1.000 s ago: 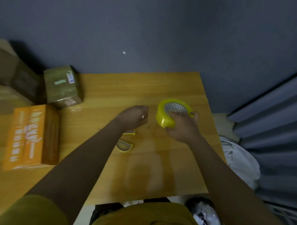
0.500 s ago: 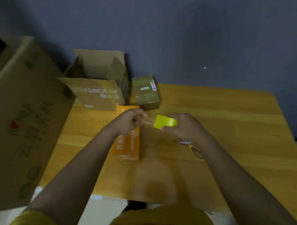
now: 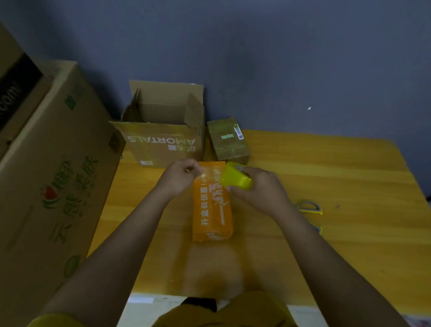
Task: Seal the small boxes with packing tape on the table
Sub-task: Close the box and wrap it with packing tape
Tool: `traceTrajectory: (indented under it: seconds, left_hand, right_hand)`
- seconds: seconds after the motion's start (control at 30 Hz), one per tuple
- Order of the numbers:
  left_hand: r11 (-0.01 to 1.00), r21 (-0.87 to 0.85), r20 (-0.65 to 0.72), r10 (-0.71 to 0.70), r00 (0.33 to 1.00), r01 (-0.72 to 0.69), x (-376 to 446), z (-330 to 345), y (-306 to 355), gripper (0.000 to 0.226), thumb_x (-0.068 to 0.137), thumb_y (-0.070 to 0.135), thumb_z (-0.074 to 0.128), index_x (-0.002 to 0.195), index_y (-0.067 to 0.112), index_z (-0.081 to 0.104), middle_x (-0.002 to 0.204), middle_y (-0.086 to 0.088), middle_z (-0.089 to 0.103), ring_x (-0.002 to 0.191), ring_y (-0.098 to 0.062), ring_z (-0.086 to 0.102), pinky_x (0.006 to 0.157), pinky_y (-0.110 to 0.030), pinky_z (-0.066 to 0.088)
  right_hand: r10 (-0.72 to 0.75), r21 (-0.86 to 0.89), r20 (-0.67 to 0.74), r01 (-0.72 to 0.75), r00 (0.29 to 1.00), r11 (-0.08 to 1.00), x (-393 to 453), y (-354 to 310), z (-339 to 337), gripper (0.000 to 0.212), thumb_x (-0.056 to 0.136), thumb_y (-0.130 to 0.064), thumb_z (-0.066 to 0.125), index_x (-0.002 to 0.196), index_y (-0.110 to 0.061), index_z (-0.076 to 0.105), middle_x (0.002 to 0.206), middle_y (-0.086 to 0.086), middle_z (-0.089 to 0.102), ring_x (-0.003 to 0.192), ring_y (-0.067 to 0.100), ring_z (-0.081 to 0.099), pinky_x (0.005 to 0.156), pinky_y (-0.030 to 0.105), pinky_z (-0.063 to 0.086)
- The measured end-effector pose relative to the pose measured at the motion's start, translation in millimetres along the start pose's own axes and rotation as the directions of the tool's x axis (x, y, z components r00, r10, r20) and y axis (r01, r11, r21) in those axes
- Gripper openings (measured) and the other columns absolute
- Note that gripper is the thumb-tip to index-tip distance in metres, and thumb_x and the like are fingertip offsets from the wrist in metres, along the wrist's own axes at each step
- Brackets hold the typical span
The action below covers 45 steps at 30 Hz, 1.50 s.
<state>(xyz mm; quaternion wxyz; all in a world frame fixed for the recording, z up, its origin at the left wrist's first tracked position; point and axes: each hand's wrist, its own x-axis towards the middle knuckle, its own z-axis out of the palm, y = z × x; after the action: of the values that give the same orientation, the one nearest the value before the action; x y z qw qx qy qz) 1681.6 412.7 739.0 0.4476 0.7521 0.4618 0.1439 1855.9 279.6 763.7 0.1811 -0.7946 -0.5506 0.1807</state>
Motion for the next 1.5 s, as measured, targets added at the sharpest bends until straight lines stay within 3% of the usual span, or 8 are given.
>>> traceTrajectory:
  seconds: [0.27, 0.47, 0.6, 0.83, 1.03, 1.2, 1.3, 1.5]
  left_hand:
    - [0.997, -0.072, -0.032, -0.004, 0.999, 0.002, 5, -22, 8, 0.032, 0.1, 0.034, 0.046, 0.082, 0.012, 0.061, 0.087, 0.0, 0.062, 0.088, -0.019, 0.06, 0.082, -0.036, 0.046]
    - [0.995, -0.033, -0.123, 0.093, 0.988, -0.097, 3, -33, 15, 0.017, 0.092, 0.023, 0.061, 0.092, 0.006, 0.062, 0.086, 0.001, 0.06, 0.083, -0.01, 0.055, 0.069, -0.017, 0.041]
    - [0.994, -0.071, -0.122, 0.07, 0.99, -0.079, 1, -37, 19, 0.005, 0.093, 0.014, 0.057, 0.091, 0.01, 0.059, 0.093, -0.002, 0.06, 0.092, -0.017, 0.057, 0.079, -0.027, 0.044]
    - [0.975, -0.218, -0.004, -0.037, 0.999, 0.036, -4, -45, 25, 0.005, 0.096, 0.019, 0.052, 0.092, 0.018, 0.056, 0.094, 0.0, 0.057, 0.094, -0.02, 0.056, 0.09, -0.039, 0.047]
    - [0.996, -0.07, -0.025, 0.046, 0.999, -0.048, -7, -51, 26, 0.014, 0.097, 0.017, 0.053, 0.107, 0.007, 0.057, 0.096, 0.002, 0.055, 0.09, -0.011, 0.052, 0.074, -0.015, 0.041]
    - [0.996, -0.081, -0.008, 0.03, 1.0, -0.031, -4, -53, 29, 0.013, 0.099, 0.018, 0.049, 0.107, 0.01, 0.056, 0.098, 0.003, 0.054, 0.093, -0.013, 0.051, 0.075, -0.019, 0.041]
    - [0.99, -0.144, -0.011, 0.002, 1.0, -0.003, -4, -51, 30, 0.014, 0.099, 0.023, 0.049, 0.104, 0.013, 0.058, 0.103, 0.0, 0.058, 0.097, -0.016, 0.055, 0.085, -0.03, 0.045]
    - [0.994, -0.015, -0.083, 0.106, 0.991, -0.108, -2, -49, 36, 0.017, 0.095, 0.015, 0.057, 0.103, 0.001, 0.06, 0.095, -0.005, 0.061, 0.09, -0.017, 0.057, 0.071, -0.02, 0.042]
  right_hand:
    - [-0.094, -0.139, -0.124, 0.077, 0.988, 0.987, 11, -25, -3, 0.07, 0.082, -0.055, 0.067, 0.135, -0.011, 0.054, 0.136, 0.007, 0.058, 0.128, 0.022, 0.05, 0.105, 0.034, 0.029]
    - [-0.106, -0.08, -0.143, 0.095, 0.984, 0.992, 22, -35, -10, 0.071, 0.081, -0.054, 0.069, 0.136, -0.012, 0.054, 0.14, 0.004, 0.055, 0.131, 0.018, 0.048, 0.106, 0.035, 0.032]
    - [-0.098, -0.044, -0.128, 0.093, 0.987, 0.995, 23, -39, -12, 0.07, 0.081, -0.053, 0.07, 0.136, -0.013, 0.053, 0.14, 0.003, 0.055, 0.129, 0.018, 0.049, 0.105, 0.04, 0.039]
    - [-0.141, -0.098, -0.111, 0.131, 0.984, 0.987, 23, -42, -22, 0.071, 0.082, -0.052, 0.069, 0.139, -0.014, 0.05, 0.143, 0.003, 0.051, 0.132, 0.018, 0.045, 0.107, 0.034, 0.034]
    - [-0.149, -0.119, -0.091, 0.138, 0.985, 0.983, 26, -42, -27, 0.072, 0.082, -0.053, 0.068, 0.14, -0.015, 0.049, 0.143, 0.002, 0.051, 0.132, 0.018, 0.045, 0.105, 0.033, 0.033]
    - [-0.156, -0.12, -0.097, 0.144, 0.983, 0.982, 28, -43, -28, 0.071, 0.083, -0.052, 0.068, 0.14, -0.014, 0.049, 0.144, 0.002, 0.05, 0.133, 0.018, 0.045, 0.106, 0.033, 0.032]
    - [-0.157, -0.133, -0.098, 0.144, 0.983, 0.981, 30, -43, -30, 0.071, 0.083, -0.053, 0.067, 0.14, -0.015, 0.049, 0.144, 0.001, 0.05, 0.133, 0.017, 0.044, 0.106, 0.033, 0.031]
    - [-0.153, -0.116, -0.115, 0.14, 0.981, 0.983, 32, -41, -32, 0.07, 0.083, -0.052, 0.068, 0.14, -0.015, 0.049, 0.143, 0.002, 0.051, 0.131, 0.018, 0.046, 0.103, 0.033, 0.034]
